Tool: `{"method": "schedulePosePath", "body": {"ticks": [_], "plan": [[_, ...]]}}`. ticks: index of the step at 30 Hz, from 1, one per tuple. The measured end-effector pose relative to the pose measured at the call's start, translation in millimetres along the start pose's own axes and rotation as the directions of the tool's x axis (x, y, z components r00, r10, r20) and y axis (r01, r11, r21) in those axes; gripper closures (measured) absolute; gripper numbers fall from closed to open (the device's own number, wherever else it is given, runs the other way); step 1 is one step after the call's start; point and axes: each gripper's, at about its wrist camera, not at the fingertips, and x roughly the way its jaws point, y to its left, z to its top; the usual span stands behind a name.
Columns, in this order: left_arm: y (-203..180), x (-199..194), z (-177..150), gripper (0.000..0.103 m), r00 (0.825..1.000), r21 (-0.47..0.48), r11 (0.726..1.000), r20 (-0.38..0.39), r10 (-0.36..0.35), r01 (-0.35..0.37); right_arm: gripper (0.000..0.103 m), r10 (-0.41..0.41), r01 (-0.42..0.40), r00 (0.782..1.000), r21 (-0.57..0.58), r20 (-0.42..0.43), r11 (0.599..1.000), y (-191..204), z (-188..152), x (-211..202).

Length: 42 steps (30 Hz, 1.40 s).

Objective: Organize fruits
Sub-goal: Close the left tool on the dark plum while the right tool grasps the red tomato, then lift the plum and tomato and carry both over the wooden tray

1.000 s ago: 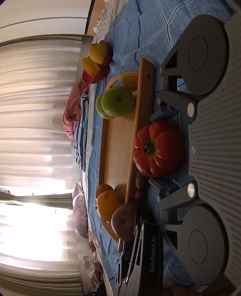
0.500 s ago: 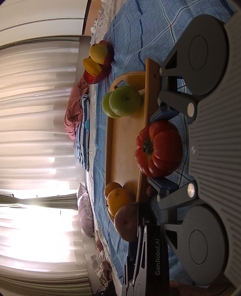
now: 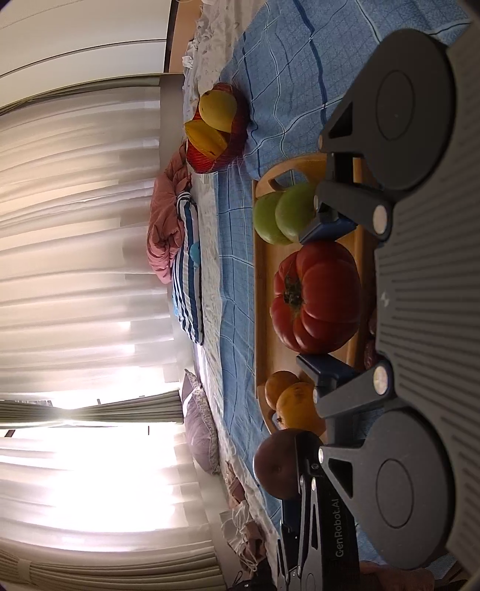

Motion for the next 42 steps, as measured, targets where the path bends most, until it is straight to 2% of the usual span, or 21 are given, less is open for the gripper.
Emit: {"method": "schedulePosePath", "body": {"ticks": [15, 19, 23, 27, 34, 42], "plan": [[26, 31, 66, 0.046, 1.0, -0.056, 0.998, -0.007, -0.01, 0.009, 0.038, -0.042, 0.043, 0.999, 0.047, -0.022, 0.998, -21, 69, 38], [35, 46, 84, 0.046, 0.999, -0.089, 0.996, -0.039, -0.015, 0.012, 0.038, -0.034, 0.039, 0.998, 0.093, -0.055, 0.995, -32, 82, 56], [43, 65, 98, 0.046, 0.998, -0.093, 0.996, -0.068, -0.006, 0.0, 0.038, -0.043, 0.052, 0.995, 0.088, -0.092, 0.995, -39, 98, 75], [54, 86, 112, 0.046, 0.995, -0.124, 0.992, -0.099, -0.029, 0.016, 0.038, -0.065, 0.075, 0.991, 0.086, -0.116, 0.993, -44, 112, 93], [63, 122, 120, 0.046, 0.984, -0.171, 0.985, -0.171, -0.05, 0.02, 0.038, -0.074, 0.098, 0.98, 0.13, -0.183, 0.987, -55, 121, 127], [69, 172, 116, 0.046, 0.964, -0.223, 0.975, -0.257, -0.074, 0.015, 0.038, -0.113, 0.153, 0.951, 0.119, -0.287, 0.981, -65, 113, 170]]}}
